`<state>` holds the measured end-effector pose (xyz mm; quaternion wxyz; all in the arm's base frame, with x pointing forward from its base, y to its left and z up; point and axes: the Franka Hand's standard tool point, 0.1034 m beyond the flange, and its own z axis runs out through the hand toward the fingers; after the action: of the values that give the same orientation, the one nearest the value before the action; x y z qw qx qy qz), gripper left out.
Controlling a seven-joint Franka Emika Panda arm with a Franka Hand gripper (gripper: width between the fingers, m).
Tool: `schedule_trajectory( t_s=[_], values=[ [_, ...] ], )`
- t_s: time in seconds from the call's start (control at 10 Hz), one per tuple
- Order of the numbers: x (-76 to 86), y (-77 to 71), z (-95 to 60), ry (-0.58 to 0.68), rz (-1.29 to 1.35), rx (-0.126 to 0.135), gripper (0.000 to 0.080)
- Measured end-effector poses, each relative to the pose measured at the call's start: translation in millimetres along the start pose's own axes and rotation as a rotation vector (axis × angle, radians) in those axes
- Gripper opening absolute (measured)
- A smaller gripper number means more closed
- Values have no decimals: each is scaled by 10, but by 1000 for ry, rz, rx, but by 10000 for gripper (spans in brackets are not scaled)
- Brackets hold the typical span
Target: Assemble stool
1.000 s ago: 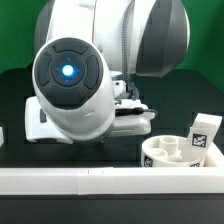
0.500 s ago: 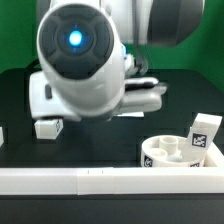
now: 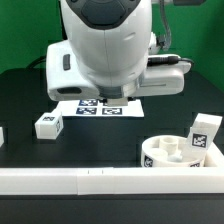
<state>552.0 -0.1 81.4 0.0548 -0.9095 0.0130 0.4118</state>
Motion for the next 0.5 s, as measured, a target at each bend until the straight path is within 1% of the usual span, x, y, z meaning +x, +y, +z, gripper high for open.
schedule_trajectory(
  t_s=[0.1,0.2,0.3,0.4,0.5],
  values=[
    [102,19,-87,122,-1,-3,330],
    [92,104,-71,212,16,12,330],
    [42,75,-111,272,37,25,330],
    [14,-23,-244,348,23,20,330],
    [40,-104,-402,479,12,8,330]
  ],
)
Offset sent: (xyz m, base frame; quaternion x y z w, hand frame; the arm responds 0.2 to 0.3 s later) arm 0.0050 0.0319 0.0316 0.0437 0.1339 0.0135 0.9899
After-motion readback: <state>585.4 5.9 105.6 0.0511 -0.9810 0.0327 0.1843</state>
